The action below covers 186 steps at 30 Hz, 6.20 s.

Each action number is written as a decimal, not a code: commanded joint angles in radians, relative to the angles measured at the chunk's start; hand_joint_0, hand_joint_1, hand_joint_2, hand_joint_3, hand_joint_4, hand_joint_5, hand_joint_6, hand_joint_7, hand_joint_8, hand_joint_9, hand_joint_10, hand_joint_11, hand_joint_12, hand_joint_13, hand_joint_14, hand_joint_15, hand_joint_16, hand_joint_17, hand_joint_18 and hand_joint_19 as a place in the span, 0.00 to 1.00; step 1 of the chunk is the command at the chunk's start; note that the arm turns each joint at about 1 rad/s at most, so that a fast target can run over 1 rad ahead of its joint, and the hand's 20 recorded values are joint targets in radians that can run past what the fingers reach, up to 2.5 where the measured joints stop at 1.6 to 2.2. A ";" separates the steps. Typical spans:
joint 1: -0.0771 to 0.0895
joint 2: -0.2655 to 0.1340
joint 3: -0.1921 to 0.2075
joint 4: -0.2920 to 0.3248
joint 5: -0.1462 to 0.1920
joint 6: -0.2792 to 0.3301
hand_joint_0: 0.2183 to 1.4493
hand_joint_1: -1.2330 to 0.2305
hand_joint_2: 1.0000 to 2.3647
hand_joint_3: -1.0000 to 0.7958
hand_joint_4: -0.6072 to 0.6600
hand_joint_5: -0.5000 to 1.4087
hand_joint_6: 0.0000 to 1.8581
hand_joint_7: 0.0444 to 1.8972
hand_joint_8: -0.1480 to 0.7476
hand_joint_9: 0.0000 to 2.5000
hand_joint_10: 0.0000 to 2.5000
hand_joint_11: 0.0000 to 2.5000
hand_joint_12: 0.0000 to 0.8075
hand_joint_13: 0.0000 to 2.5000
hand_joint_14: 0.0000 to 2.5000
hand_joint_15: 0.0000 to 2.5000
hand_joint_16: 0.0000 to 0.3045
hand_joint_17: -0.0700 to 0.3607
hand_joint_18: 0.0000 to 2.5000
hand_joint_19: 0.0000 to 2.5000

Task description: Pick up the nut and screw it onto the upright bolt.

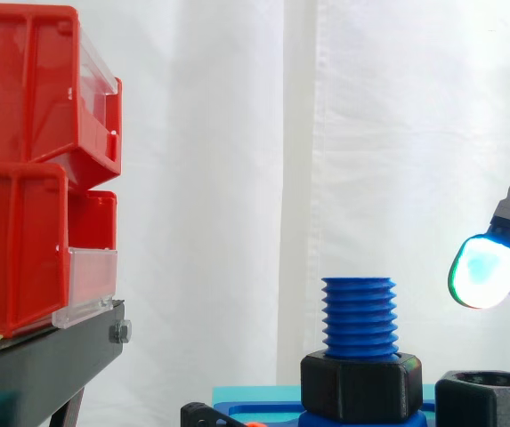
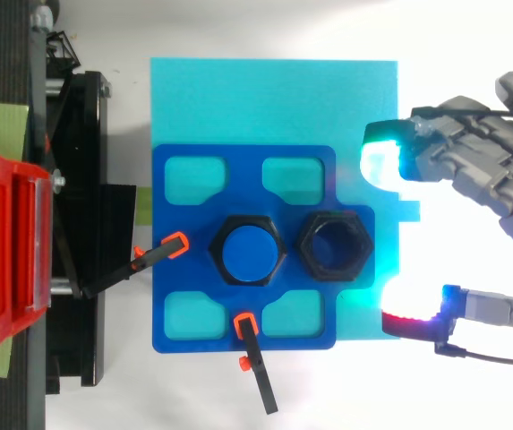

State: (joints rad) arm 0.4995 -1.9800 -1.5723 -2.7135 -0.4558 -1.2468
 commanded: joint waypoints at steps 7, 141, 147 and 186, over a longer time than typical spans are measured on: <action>-0.006 -0.026 0.000 0.011 0.002 0.000 0.19 0.33 0.00 0.28 0.66 0.15 0.27 0.38 0.51 0.20 0.00 0.00 0.49 0.17 0.00 0.00 0.17 0.43 0.14 0.01; -0.067 -0.094 0.000 0.129 -0.251 -0.077 0.15 0.37 0.00 0.28 0.66 0.15 0.27 0.40 0.51 0.16 0.00 0.00 0.52 0.13 0.00 0.00 0.20 0.48 0.14 0.04; -0.071 -0.092 0.000 0.112 -0.251 -0.077 0.16 0.37 0.00 0.28 0.66 0.15 0.27 0.41 0.51 0.16 0.00 0.00 0.52 0.14 0.00 0.00 0.20 0.48 0.15 0.04; -0.082 -0.091 0.011 0.069 -0.253 -0.077 0.26 0.37 0.00 0.28 0.65 0.19 0.27 0.67 0.49 0.26 0.00 0.05 0.44 0.21 0.00 0.00 0.16 0.41 0.22 0.08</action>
State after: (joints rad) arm 0.4182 -2.0719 -1.5675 -2.6408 -0.7087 -1.3242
